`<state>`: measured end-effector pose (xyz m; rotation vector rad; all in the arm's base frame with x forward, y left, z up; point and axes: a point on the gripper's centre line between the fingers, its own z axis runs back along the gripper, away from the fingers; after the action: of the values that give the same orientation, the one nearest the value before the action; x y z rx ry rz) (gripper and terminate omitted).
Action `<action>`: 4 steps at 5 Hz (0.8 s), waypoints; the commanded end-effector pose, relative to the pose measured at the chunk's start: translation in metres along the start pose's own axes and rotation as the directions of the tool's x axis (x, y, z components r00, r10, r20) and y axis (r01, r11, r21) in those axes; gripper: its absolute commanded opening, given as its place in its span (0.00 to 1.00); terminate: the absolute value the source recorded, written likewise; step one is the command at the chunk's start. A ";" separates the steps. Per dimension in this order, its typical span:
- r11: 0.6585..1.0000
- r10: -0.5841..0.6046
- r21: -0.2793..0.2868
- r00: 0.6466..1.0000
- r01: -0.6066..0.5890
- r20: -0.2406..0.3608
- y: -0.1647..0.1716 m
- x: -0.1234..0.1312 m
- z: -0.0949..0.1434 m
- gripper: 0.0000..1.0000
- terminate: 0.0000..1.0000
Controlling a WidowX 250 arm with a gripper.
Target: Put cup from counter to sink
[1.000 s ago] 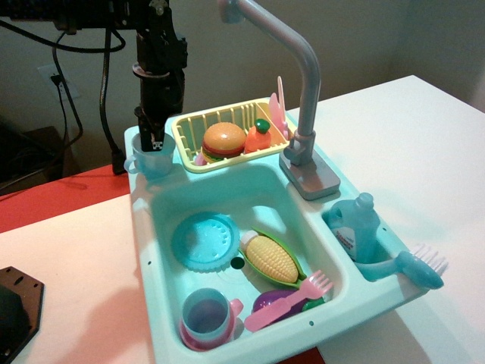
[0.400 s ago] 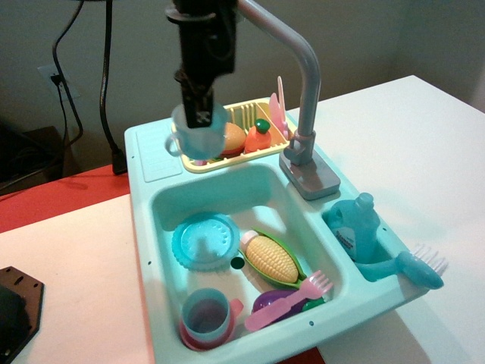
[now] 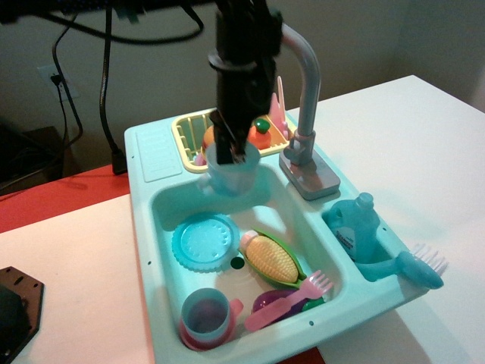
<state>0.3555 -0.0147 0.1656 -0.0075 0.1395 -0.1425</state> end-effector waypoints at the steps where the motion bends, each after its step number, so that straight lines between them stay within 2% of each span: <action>1: 0.999 0.019 0.030 0.999 -0.018 -0.027 -0.001 0.004 -0.026 0.00 0.00; 3: 0.998 0.042 0.053 0.996 -0.038 -0.079 0.004 -0.005 -0.062 0.00 0.00; 4: 0.997 0.053 0.060 0.995 -0.048 -0.086 0.003 -0.011 -0.068 0.00 0.00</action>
<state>0.3295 -0.0082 0.0834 0.0605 0.2859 -0.0823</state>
